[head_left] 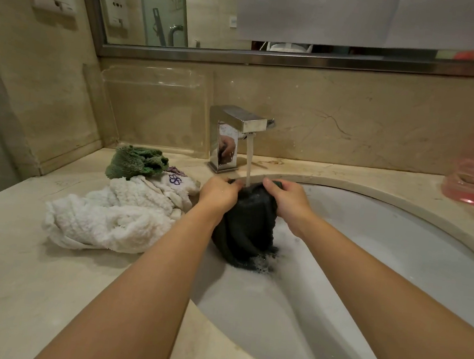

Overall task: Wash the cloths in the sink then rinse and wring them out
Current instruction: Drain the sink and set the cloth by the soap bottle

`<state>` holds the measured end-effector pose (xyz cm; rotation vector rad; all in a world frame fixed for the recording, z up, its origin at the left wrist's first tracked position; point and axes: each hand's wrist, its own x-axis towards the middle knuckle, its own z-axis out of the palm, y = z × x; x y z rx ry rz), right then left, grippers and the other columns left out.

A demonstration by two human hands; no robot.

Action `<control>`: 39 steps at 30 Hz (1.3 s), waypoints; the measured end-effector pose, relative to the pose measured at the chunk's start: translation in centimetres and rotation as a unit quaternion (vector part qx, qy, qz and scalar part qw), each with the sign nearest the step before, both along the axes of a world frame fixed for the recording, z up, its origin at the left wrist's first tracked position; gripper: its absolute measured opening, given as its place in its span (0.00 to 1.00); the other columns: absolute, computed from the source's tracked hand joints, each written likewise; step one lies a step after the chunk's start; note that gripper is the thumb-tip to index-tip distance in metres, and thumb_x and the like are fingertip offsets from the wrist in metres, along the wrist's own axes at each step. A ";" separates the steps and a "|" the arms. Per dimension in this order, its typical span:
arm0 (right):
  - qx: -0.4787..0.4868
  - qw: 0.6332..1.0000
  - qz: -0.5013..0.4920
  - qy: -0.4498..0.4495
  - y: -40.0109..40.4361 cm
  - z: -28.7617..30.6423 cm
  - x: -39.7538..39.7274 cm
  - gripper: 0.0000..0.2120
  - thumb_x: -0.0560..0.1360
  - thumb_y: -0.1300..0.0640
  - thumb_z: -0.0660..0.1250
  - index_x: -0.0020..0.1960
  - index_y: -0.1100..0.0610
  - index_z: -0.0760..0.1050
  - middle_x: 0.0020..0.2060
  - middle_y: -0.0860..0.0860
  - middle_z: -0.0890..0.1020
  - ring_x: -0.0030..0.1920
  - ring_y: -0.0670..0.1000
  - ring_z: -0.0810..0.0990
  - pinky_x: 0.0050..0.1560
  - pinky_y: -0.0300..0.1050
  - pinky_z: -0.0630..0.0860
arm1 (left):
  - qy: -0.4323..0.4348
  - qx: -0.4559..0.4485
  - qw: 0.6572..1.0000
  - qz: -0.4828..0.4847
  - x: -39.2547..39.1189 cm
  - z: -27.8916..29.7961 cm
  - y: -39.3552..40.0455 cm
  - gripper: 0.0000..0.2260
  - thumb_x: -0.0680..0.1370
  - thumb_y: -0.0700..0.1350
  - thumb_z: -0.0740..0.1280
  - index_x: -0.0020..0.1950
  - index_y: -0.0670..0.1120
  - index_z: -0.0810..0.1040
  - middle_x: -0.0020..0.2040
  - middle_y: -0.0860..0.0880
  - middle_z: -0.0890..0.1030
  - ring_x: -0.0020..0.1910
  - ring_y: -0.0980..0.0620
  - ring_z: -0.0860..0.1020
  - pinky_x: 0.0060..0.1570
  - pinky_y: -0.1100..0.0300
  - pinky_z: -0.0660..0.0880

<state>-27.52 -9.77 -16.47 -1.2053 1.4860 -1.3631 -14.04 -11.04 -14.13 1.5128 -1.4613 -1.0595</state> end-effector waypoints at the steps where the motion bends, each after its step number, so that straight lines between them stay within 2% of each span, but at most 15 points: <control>1: -0.009 1.000 -0.009 -0.010 0.1 0.1 -0.1 0.07 0.79 0.52 0.64 0.47 0.53 0.78 0.44 0.51 0.83 0.48 0.49 0.80 0.53 0.47 0.78 | 0.009 0.003 1.000 0.007 0.0 0.0 -0.1 0.17 0.81 0.52 0.61 0.65 0.43 0.76 0.61 0.44 0.78 0.60 0.45 0.75 0.56 0.55 0.69; 3: -0.020 0.999 -0.019 -0.025 0.2 0.2 -0.3 0.06 0.77 0.51 0.67 0.43 0.52 0.78 0.43 0.50 0.83 0.46 0.48 0.81 0.49 0.44 0.78 | 0.021 0.005 1.000 0.017 0.0 0.1 -0.3 0.18 0.82 0.53 0.59 0.64 0.44 0.76 0.61 0.44 0.77 0.59 0.46 0.74 0.57 0.55 0.68; 6: -0.028 0.998 -0.029 -0.055 0.3 0.3 -0.5 0.05 0.76 0.52 0.70 0.45 0.54 0.79 0.46 0.53 0.84 0.49 0.51 0.82 0.54 0.47 0.79 | 0.047 0.015 0.999 0.002 0.0 0.2 -0.2 0.22 0.78 0.59 0.64 0.63 0.45 0.77 0.59 0.46 0.78 0.59 0.47 0.75 0.59 0.54 0.70; 9: -0.016 0.995 -0.024 -0.098 0.3 0.5 -0.4 0.13 0.76 0.49 0.68 0.53 0.58 0.80 0.48 0.55 0.84 0.51 0.53 0.82 0.52 0.47 0.80 | 0.067 0.072 0.993 -0.065 0.2 0.5 0.5 0.22 0.68 0.60 0.76 0.54 0.48 0.78 0.50 0.49 0.81 0.50 0.50 0.78 0.50 0.56 0.74; 12: -0.003 0.994 -0.004 -0.107 0.3 0.6 0.1 0.17 0.78 0.46 0.65 0.55 0.59 0.79 0.49 0.56 0.83 0.51 0.53 0.82 0.48 0.46 0.80 | 0.059 0.099 0.991 -0.072 0.2 0.6 0.6 0.20 0.68 0.54 0.77 0.53 0.46 0.76 0.44 0.49 0.80 0.43 0.51 0.78 0.43 0.58 0.73; 15: 0.010 0.991 -0.007 -0.133 0.0 0.5 0.6 0.20 0.79 0.44 0.61 0.59 0.59 0.77 0.53 0.56 0.82 0.54 0.54 0.81 0.53 0.48 0.79 | 0.122 0.089 0.987 -0.056 0.2 0.7 0.3 0.15 0.73 0.53 0.74 0.51 0.45 0.77 0.45 0.48 0.80 0.44 0.50 0.78 0.49 0.56 0.74; 18: 0.036 0.973 0.057 -0.220 0.1 0.8 0.8 0.25 0.82 0.42 0.52 0.60 0.62 0.74 0.53 0.60 0.80 0.54 0.56 0.80 0.53 0.48 0.77 | 0.228 0.100 0.968 -0.025 0.3 0.8 -0.2 0.22 0.71 0.54 0.75 0.58 0.42 0.80 0.49 0.44 0.84 0.50 0.44 0.81 0.58 0.49 0.76; 20: 0.059 0.970 0.113 -0.206 0.4 0.8 0.9 0.29 0.82 0.40 0.49 0.59 0.63 0.75 0.54 0.60 0.79 0.56 0.57 0.78 0.55 0.49 0.76 | 0.254 0.103 0.962 -0.008 0.4 0.7 -0.6 0.22 0.70 0.56 0.75 0.57 0.42 0.81 0.50 0.43 0.84 0.51 0.42 0.82 0.59 0.46 0.76; 23: 0.079 0.977 0.176 -0.089 0.8 0.3 0.9 0.24 0.81 0.42 0.55 0.58 0.61 0.76 0.54 0.58 0.80 0.57 0.56 0.77 0.54 0.48 0.73 | 0.297 0.112 0.948 -0.001 0.6 0.8 -0.8 0.22 0.71 0.57 0.73 0.57 0.43 0.80 0.51 0.42 0.83 0.52 0.41 0.81 0.59 0.44 0.76; 26: 0.074 0.977 0.197 -0.025 0.6 -0.4 0.8 0.15 0.80 0.54 0.62 0.61 0.62 0.76 0.56 0.58 0.81 0.58 0.56 0.79 0.59 0.48 0.74 | 0.341 0.118 0.932 0.012 0.6 1.1 -1.0 0.23 0.71 0.58 0.73 0.58 0.43 0.80 0.52 0.42 0.83 0.52 0.42 0.81 0.58 0.45 0.76; 28: 0.051 0.986 0.155 -0.029 0.4 -0.5 0.8 0.14 0.80 0.56 0.62 0.62 0.61 0.75 0.56 0.56 0.82 0.59 0.55 0.79 0.62 0.51 0.74 | 0.355 0.105 0.929 0.022 0.6 1.2 -1.1 0.21 0.73 0.57 0.72 0.58 0.43 0.80 0.53 0.42 0.82 0.52 0.42 0.81 0.58 0.44 0.76; 32: 0.012 0.995 0.068 -0.074 0.0 -0.2 0.6 0.16 0.78 0.53 0.66 0.64 0.57 0.75 0.57 0.53 0.81 0.61 0.54 0.77 0.66 0.56 0.72 | 0.381 0.058 0.922 0.030 0.5 1.0 -1.5 0.15 0.75 0.54 0.71 0.53 0.45 0.81 0.51 0.42 0.83 0.52 0.43 0.82 0.57 0.45 0.77; 37: 0.022 0.991 0.096 -0.086 0.3 0.0 0.7 0.12 0.77 0.53 0.67 0.58 0.56 0.78 0.55 0.53 0.82 0.61 0.54 0.77 0.67 0.56 0.70 | 0.428 0.055 0.902 0.028 0.6 1.1 -1.4 0.17 0.76 0.55 0.69 0.56 0.44 0.82 0.53 0.43 0.83 0.52 0.44 0.81 0.58 0.47 0.77; 39: 0.019 0.988 0.114 -0.099 0.7 0.3 0.9 0.12 0.76 0.53 0.68 0.57 0.57 0.78 0.54 0.54 0.82 0.60 0.54 0.78 0.67 0.54 0.71 | 0.436 0.043 0.899 0.013 0.7 1.2 -1.2 0.17 0.76 0.53 0.69 0.58 0.43 0.82 0.55 0.43 0.83 0.50 0.46 0.81 0.54 0.50 0.78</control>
